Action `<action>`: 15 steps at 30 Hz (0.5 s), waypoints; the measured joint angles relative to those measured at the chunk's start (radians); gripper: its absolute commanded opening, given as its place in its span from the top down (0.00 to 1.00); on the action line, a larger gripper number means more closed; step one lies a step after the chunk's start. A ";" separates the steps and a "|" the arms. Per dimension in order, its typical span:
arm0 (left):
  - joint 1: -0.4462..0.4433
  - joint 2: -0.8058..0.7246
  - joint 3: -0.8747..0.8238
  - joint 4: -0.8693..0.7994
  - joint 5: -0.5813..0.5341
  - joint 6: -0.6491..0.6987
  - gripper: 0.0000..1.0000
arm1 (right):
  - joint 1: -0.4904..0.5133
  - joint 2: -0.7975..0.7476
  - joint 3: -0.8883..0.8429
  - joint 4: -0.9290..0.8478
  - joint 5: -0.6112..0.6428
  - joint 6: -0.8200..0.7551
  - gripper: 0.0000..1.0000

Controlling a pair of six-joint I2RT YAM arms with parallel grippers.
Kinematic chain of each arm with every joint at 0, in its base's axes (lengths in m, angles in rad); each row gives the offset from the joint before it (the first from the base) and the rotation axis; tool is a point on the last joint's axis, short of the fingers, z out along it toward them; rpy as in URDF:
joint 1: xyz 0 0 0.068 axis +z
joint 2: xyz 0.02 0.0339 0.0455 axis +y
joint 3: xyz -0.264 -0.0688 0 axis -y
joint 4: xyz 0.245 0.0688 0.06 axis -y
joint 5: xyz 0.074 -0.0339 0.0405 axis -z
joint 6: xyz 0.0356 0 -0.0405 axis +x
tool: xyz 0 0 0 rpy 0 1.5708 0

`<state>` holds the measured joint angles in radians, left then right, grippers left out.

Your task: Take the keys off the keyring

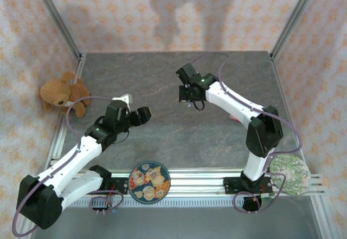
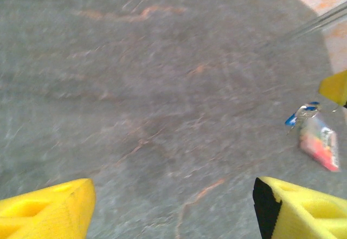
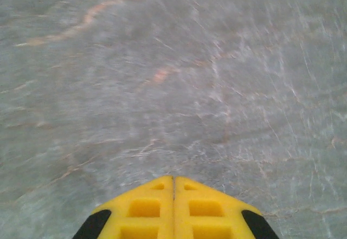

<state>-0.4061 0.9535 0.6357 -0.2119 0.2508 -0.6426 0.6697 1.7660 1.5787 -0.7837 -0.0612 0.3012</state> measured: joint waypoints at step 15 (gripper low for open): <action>0.000 0.070 0.214 0.156 0.269 0.184 0.10 | -0.021 -0.036 0.274 -0.154 -0.308 -0.353 1.00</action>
<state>-0.4061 1.0233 0.8497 -0.0555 0.5201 -0.4587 0.6487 1.7298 1.8523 -0.9382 -0.3695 -0.0521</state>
